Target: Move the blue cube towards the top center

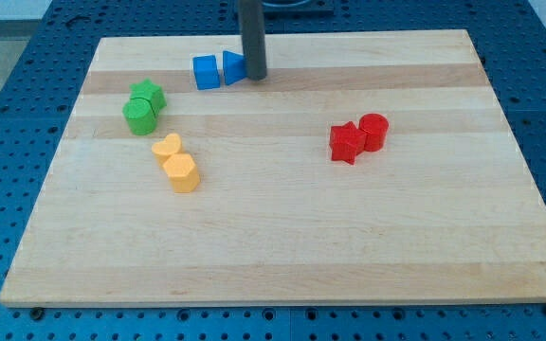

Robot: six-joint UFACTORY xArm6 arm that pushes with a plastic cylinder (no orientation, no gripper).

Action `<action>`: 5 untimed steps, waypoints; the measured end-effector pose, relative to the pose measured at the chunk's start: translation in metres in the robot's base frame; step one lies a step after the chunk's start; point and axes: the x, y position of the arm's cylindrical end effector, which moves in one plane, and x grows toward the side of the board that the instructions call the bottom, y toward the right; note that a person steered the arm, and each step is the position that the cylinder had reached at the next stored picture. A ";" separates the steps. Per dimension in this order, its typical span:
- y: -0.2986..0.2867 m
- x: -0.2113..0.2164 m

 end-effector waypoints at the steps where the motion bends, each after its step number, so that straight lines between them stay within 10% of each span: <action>1: 0.017 -0.001; 5: -0.083 0.024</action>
